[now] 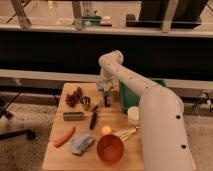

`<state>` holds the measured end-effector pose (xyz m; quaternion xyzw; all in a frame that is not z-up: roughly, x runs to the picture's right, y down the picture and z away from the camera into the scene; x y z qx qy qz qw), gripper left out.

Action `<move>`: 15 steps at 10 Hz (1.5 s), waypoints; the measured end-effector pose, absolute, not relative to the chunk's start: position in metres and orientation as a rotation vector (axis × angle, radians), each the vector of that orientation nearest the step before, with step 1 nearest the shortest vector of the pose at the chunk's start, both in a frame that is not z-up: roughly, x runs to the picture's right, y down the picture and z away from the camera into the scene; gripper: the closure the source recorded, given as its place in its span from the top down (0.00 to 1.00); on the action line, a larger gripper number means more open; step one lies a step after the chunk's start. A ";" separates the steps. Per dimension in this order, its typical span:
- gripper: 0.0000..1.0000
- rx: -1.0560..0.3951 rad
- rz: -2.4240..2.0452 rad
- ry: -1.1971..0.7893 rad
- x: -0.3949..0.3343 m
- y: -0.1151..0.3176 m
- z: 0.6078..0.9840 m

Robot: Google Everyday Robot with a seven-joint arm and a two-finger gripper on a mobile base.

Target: Place sponge in plastic cup

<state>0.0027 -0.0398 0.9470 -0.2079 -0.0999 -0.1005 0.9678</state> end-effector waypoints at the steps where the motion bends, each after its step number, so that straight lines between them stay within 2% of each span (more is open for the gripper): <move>1: 0.14 -0.422 -0.200 -0.200 0.004 -0.041 0.947; 5: 0.56 -0.423 -0.197 -0.193 0.008 -0.043 0.946; 8: 0.79 -0.421 -0.199 -0.192 0.008 -0.044 0.945; 15: 0.80 -0.417 -0.201 -0.188 0.012 -0.044 0.943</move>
